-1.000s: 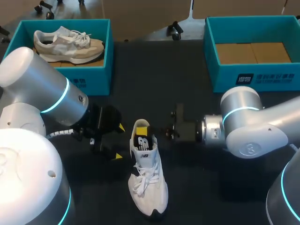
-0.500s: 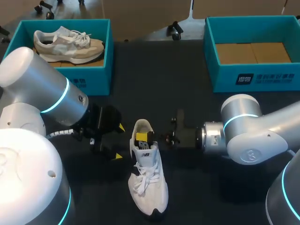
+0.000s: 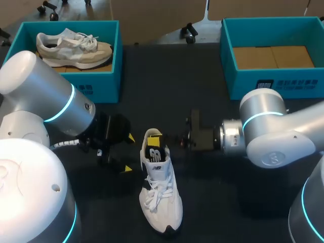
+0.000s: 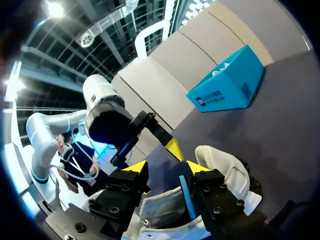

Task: Take the shoe out of the shoebox, open the shoe tongue, remove and reinsert the insole, then place the shoe into the shoebox

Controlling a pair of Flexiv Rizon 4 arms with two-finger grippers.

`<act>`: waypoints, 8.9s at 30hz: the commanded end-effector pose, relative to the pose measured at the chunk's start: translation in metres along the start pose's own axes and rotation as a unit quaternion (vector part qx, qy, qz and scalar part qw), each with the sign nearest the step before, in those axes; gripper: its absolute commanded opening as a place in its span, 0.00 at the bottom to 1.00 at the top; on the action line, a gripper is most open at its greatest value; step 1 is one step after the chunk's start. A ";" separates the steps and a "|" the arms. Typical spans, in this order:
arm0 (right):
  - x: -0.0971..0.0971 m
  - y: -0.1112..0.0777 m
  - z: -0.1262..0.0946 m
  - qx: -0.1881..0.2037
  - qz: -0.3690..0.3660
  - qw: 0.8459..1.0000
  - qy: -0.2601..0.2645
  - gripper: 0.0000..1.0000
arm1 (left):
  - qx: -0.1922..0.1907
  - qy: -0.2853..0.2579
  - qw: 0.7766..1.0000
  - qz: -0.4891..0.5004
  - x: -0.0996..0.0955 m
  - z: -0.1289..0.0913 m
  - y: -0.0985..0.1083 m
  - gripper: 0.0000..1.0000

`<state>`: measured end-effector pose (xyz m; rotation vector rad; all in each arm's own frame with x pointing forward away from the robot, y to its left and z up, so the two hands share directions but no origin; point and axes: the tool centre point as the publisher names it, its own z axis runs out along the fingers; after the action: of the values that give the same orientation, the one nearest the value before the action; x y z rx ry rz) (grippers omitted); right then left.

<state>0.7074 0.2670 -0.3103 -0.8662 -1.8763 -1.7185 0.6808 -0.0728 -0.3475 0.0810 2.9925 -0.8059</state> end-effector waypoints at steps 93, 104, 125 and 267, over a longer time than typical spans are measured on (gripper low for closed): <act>0.003 0.119 -0.097 0.310 0.254 0.823 -0.403 0.00 | 0.030 0.039 0.998 0.048 -0.092 -0.174 0.088 1.00; 0.003 0.119 -0.097 0.310 0.254 0.823 -0.403 0.00 | 0.017 0.032 0.997 0.072 -0.110 -0.192 0.093 1.00; 0.028 0.103 -0.052 0.298 0.267 0.772 -0.495 0.00 | -0.023 0.149 0.967 0.204 -0.166 -0.231 0.123 1.00; -0.034 -0.045 -0.028 0.337 0.218 0.651 -0.644 0.00 | -0.014 0.150 0.962 0.227 -0.193 -0.243 0.132 1.00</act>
<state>0.7014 0.2445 -0.3699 -2.2040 -2.3728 0.3027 0.8749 0.1553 -0.1935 0.9267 3.0481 -0.7510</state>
